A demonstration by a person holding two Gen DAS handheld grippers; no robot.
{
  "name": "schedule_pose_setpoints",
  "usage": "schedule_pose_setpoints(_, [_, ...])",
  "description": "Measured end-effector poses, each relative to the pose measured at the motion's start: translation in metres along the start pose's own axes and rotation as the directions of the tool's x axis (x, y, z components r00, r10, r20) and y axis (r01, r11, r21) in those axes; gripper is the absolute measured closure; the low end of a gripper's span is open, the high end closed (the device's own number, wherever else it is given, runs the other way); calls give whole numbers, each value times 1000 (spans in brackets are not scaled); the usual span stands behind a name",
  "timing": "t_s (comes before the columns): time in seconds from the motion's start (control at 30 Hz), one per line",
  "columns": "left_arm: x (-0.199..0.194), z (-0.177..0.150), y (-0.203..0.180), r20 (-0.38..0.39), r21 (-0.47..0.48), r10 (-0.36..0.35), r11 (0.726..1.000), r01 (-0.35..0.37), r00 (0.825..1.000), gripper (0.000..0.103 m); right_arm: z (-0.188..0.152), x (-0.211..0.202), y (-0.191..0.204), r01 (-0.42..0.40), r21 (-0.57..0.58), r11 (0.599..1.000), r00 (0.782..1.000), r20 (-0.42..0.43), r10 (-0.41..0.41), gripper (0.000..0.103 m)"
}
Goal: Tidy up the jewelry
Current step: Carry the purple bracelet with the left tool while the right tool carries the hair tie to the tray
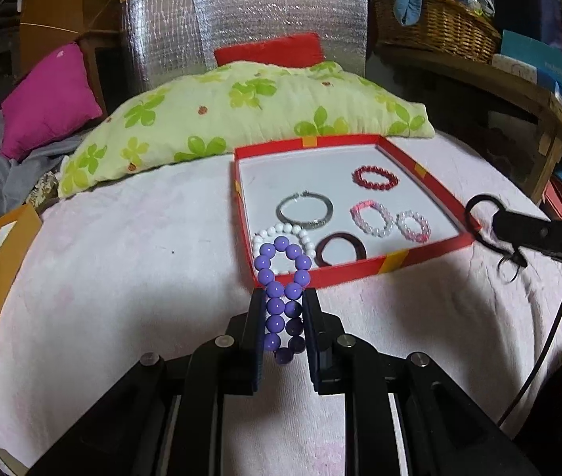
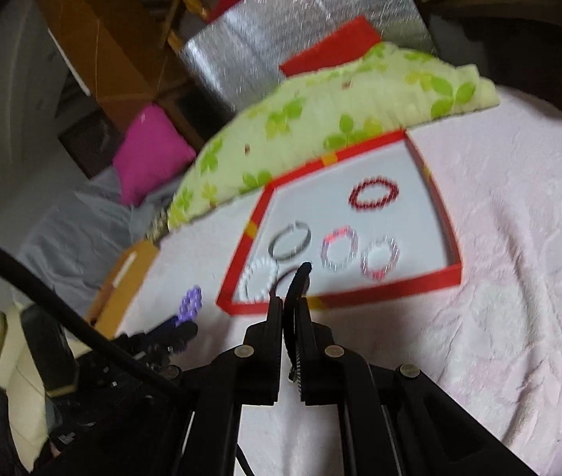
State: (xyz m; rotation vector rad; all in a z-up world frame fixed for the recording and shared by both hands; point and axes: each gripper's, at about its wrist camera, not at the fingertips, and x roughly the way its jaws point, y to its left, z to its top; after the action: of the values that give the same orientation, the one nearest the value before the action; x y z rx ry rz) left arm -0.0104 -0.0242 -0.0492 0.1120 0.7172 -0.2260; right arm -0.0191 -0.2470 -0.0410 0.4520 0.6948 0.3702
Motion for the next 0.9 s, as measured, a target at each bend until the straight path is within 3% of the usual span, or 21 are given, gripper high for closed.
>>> schedule_pose_setpoints(0.13, [-11,9,0,53,-4,-19,1000,19,998,84,12,-10,0,9,8,1000,998,69,-9,96])
schedule_pose_setpoints(0.4, [-24,44,2,129,7,-121,993,122,984,84,51,-8,-1,19,11,1000,995,97,-20,96])
schedule_pose_setpoints(0.73, [-6,105,-1,195,11,-89,996,89,977,84,121,33,-9,34,39,999,987,154,-40,96])
schedule_pose_setpoints(0.9, [24,122,-4,198,17,-56,998,54,979,84,127,59,-25,-4,93,996,993,117,-7,96])
